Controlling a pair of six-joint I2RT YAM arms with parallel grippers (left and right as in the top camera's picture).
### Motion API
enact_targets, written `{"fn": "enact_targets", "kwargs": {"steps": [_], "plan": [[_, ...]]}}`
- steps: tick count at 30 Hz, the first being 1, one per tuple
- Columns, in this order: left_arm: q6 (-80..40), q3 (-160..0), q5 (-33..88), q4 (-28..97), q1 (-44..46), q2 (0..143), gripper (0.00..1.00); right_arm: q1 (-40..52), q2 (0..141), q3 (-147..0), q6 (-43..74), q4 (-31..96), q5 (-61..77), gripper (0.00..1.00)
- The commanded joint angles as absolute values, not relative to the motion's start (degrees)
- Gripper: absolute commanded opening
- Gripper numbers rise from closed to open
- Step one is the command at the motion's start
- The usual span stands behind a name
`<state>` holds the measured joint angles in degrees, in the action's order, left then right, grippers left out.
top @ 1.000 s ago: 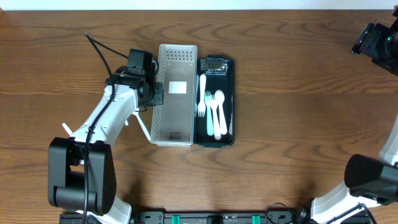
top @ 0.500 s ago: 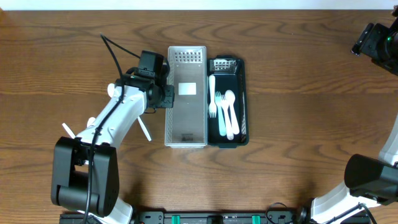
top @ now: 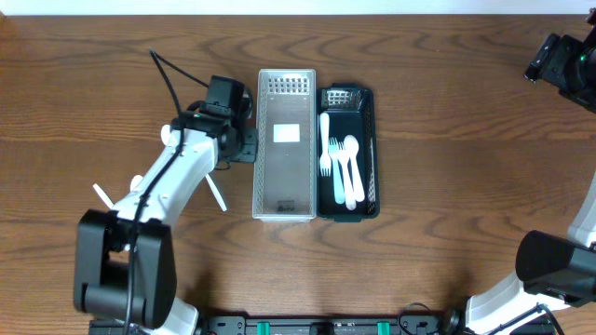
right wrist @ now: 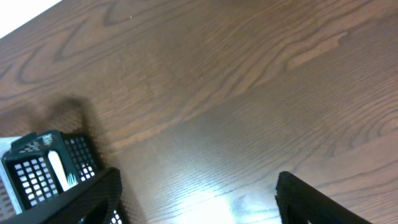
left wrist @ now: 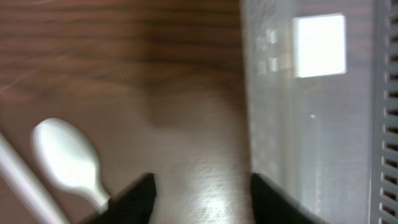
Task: Pack container
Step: 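Lower the left gripper onto a white spoon at the left and grasp it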
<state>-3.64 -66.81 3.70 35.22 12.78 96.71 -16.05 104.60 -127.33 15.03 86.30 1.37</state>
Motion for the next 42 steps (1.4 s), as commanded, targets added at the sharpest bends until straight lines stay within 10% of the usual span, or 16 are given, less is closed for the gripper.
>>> {"fn": "enact_targets", "kwargs": {"steps": [1, 24, 42], "plan": [[-3.36, -68.31, -1.91, 38.15, 10.15, 89.21, 0.61, -15.68, 104.27, -127.44, 14.48, 86.54, 1.54, 0.84], [-20.71, -68.25, 0.36, 61.76, -32.99, 77.34, 0.85, -15.68, 104.27, -127.44, 12.93, 87.88, 1.54, 0.84], [-18.9, -67.55, 0.82, 52.8, -35.73, 98.3, 0.88, -15.68, 104.27, -127.44, 12.34, 88.07, 1.52, 0.84]]}}
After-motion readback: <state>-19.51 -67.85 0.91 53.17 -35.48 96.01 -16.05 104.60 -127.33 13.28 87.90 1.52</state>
